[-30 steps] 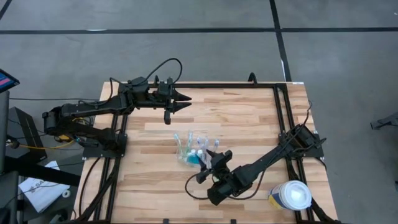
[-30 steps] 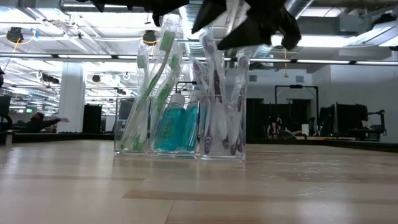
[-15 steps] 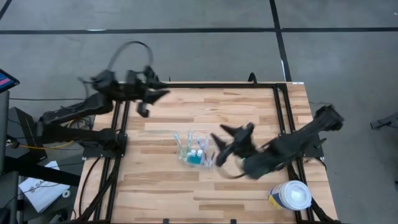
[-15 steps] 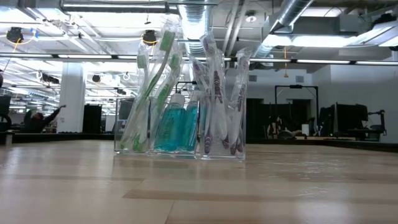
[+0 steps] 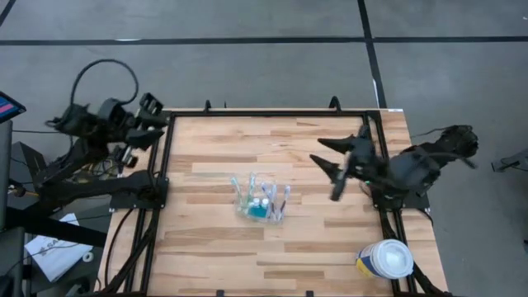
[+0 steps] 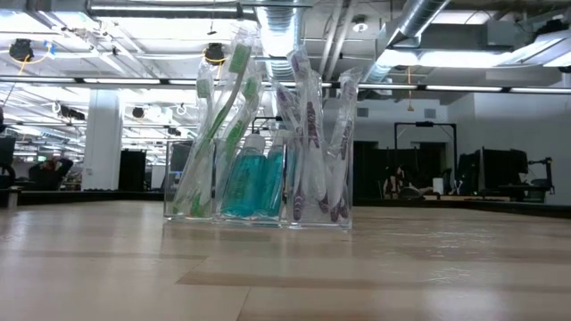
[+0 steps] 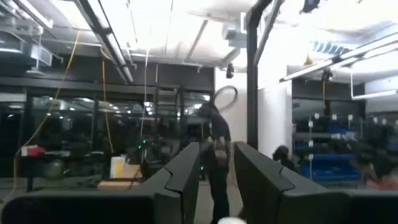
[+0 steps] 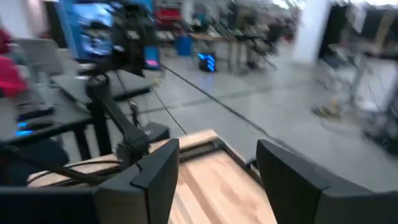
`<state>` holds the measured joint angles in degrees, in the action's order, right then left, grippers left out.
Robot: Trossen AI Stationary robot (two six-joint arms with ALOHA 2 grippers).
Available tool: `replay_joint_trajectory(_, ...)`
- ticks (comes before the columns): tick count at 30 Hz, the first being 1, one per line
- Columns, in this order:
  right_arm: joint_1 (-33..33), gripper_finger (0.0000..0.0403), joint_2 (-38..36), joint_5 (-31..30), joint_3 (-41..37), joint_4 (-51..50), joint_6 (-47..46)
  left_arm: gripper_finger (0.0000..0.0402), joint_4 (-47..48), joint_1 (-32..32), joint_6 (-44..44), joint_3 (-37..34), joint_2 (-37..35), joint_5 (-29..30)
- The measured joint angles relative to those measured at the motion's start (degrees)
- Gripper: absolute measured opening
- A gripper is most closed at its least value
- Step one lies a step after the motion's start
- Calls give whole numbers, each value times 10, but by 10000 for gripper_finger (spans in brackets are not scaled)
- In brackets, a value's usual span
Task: Pick & Place toothbrushing station
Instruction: Return to Home Position
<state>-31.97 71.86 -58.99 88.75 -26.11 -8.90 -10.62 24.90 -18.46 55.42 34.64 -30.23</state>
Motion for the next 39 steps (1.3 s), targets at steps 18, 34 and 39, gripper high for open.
replay_joint_trajectory(18, -230, 207, -257, 37, -4, -157, 91, 94, 213, 51, 34, 0, -219, 108)
replay_joint_trajectory(34, -230, 209, -629, 174, -200, -148, 181, 94, 421, 51, 60, -39, -344, 256)
replay_joint_trajectory(39, -182, 208, -714, 209, -248, -157, 155, 94, 426, 47, 57, -58, -338, 289)
